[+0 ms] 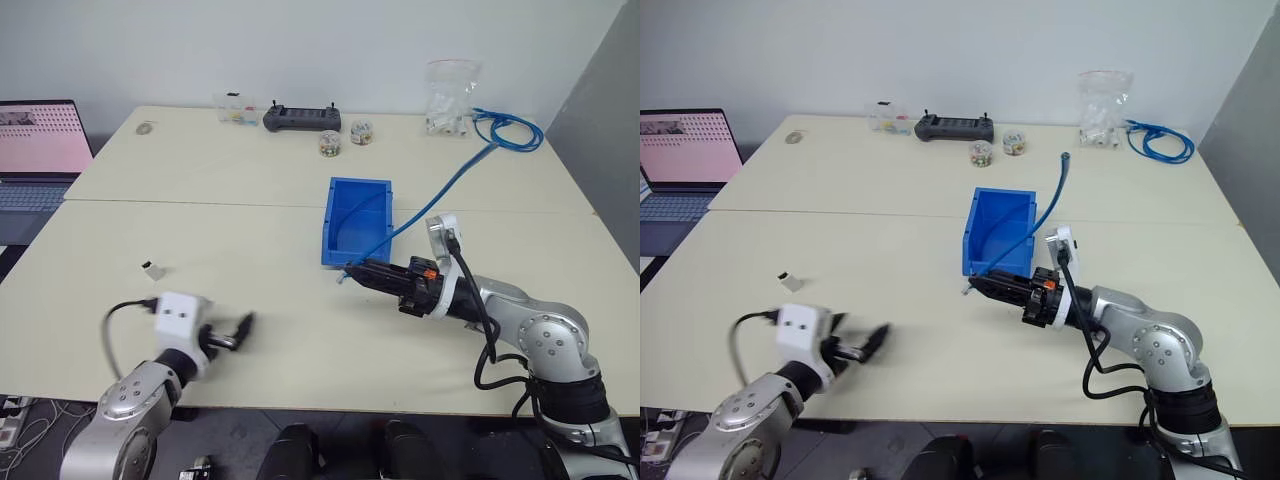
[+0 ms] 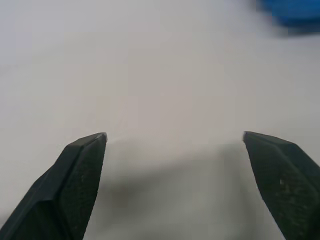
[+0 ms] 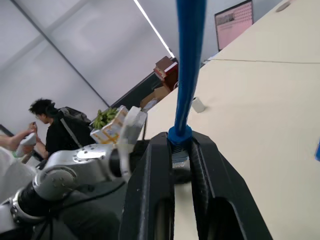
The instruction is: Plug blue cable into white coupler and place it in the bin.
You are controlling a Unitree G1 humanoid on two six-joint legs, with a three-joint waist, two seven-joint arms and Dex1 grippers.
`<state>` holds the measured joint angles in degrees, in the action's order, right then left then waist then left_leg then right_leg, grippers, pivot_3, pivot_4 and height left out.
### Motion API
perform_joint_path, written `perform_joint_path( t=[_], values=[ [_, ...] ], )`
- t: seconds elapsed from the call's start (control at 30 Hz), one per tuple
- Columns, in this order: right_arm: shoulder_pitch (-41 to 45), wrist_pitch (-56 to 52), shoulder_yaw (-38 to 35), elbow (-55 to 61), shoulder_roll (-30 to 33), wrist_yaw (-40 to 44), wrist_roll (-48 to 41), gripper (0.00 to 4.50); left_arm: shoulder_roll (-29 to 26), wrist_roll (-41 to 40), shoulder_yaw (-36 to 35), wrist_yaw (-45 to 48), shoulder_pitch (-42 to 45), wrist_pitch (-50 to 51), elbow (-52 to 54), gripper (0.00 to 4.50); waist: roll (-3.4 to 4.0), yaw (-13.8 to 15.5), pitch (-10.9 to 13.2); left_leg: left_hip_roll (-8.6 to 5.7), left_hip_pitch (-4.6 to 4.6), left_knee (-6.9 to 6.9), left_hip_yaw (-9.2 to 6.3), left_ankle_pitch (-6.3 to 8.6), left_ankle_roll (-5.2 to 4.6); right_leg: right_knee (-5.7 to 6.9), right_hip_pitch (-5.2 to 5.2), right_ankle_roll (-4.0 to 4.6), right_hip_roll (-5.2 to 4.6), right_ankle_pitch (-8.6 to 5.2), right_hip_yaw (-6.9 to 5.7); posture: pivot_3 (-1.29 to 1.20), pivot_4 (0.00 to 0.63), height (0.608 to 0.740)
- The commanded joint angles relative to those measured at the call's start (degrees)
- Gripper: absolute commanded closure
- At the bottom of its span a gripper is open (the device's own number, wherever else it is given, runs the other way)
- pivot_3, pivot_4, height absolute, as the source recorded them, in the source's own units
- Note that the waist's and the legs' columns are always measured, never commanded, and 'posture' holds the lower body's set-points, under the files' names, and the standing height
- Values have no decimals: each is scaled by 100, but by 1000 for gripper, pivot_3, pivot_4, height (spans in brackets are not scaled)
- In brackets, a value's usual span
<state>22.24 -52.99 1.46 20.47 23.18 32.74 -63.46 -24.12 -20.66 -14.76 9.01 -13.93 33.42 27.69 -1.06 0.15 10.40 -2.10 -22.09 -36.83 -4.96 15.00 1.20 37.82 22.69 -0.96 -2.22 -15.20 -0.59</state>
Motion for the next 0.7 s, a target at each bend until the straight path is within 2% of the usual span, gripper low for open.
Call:
perform_joint_path(
  t=[0.03,0.13,0.23,0.43,0.7],
  values=[
    [137,118,-7,30,-77,153,77,4341,494,506,-287,-853,149,-292,-172,0,0,9,0,-2,0,-2,1,0,0,-1,-2,-2,-1,1,0,0,150,740],
    [207,102,25,-10,-110,231,165,4342,907,616,-493,-1432,639,-159,-500,0,-6,42,3,-5,-2,-5,0,0,0,-2,-2,-5,0,3,-2,0,150,740],
    [245,83,26,-23,-134,260,212,4342,1059,693,-648,-1714,1104,-86,-840,0,-15,37,2,-4,-4,-7,-3,0,0,0,-3,-5,2,5,-7,0,150,740],
    [283,64,24,-41,-138,294,269,4342,977,835,-804,-2020,2077,-87,-1710,0,-16,15,3,-8,-3,-8,2,0,1,7,-2,2,2,10,-5,0,150,740],
    [259,51,6,6,-170,274,312,4346,926,846,-1021,-2200,2713,-55,-2360,0,-18,-23,3,-8,-2,-10,1,-1,2,12,-1,4,2,13,-5,0,150,740]
  ],
)
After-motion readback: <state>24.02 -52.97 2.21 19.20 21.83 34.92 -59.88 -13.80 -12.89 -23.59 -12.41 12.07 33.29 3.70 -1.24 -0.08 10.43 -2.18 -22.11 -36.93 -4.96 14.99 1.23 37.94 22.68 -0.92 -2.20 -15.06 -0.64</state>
